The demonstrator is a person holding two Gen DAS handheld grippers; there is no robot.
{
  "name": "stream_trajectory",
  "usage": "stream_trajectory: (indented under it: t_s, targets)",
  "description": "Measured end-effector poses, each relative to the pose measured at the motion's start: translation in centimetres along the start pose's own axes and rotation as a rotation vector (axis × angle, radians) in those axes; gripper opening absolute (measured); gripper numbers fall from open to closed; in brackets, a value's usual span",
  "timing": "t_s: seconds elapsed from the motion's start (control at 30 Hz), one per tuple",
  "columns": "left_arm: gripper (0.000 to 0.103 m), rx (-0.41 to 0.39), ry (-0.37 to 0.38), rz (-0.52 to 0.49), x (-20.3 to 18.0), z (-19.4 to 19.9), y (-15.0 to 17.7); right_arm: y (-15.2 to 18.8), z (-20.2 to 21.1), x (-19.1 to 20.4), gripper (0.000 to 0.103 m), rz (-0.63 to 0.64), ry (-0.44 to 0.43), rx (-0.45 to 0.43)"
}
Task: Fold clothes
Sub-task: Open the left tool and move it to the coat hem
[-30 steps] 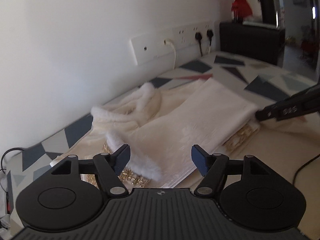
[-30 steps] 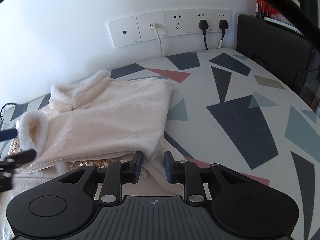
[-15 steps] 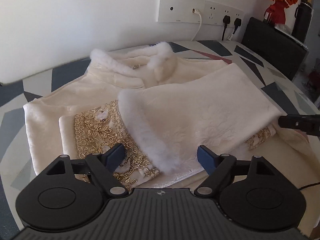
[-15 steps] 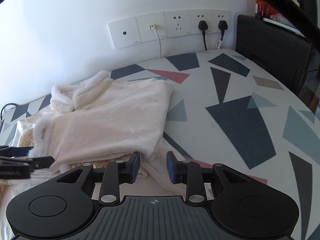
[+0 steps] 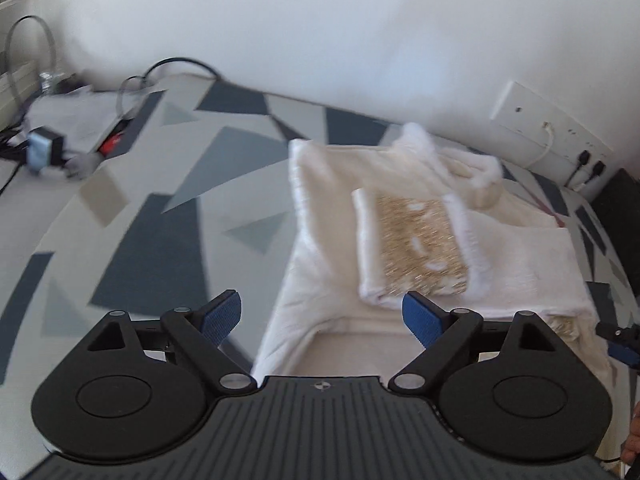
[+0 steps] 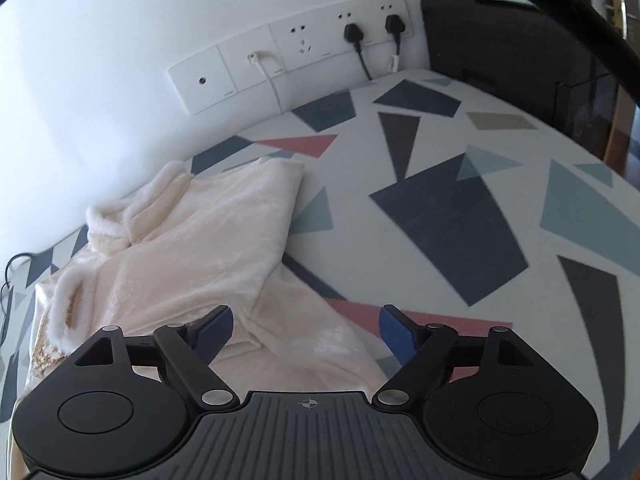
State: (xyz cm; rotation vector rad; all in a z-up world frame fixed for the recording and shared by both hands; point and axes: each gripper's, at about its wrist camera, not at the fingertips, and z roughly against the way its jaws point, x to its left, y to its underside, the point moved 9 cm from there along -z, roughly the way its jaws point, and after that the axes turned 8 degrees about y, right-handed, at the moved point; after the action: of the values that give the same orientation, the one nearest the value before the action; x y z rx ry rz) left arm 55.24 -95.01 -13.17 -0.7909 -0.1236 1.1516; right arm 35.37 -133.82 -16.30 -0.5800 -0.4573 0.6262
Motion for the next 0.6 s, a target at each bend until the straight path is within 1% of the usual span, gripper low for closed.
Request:
stream_trajectory:
  t_s: [0.1, 0.23, 0.33, 0.43, 0.5, 0.6]
  targets:
    - [0.090, 0.025, -0.075, -0.010, 1.9, 1.9, 2.8, 0.8, 0.0, 0.3, 0.078, 0.018, -0.001, 0.018]
    - [0.090, 0.053, -0.089, -0.057, 2.4, 3.7, 6.4, 2.3, 1.4, -0.4, 0.078, 0.018, 0.019, 0.023]
    - [0.090, 0.076, -0.052, -0.070, 2.5, 4.6, 8.7, 3.4, 3.3, -2.0, 0.081, -0.009, 0.046, -0.003]
    - [0.090, 0.092, -0.016, -0.084, 3.1, 5.4, 10.7, 5.1, 5.7, -4.3, 0.081, -0.044, 0.095, -0.031]
    - [0.090, 0.103, 0.005, -0.095, 3.7, 6.1, 12.1, 7.0, 7.5, -5.9, 0.082, -0.065, 0.136, -0.045]
    - [0.090, 0.119, 0.038, -0.132, 4.4, 7.2, 14.5, 10.8, 9.9, -8.2, 0.082, -0.074, 0.171, -0.066]
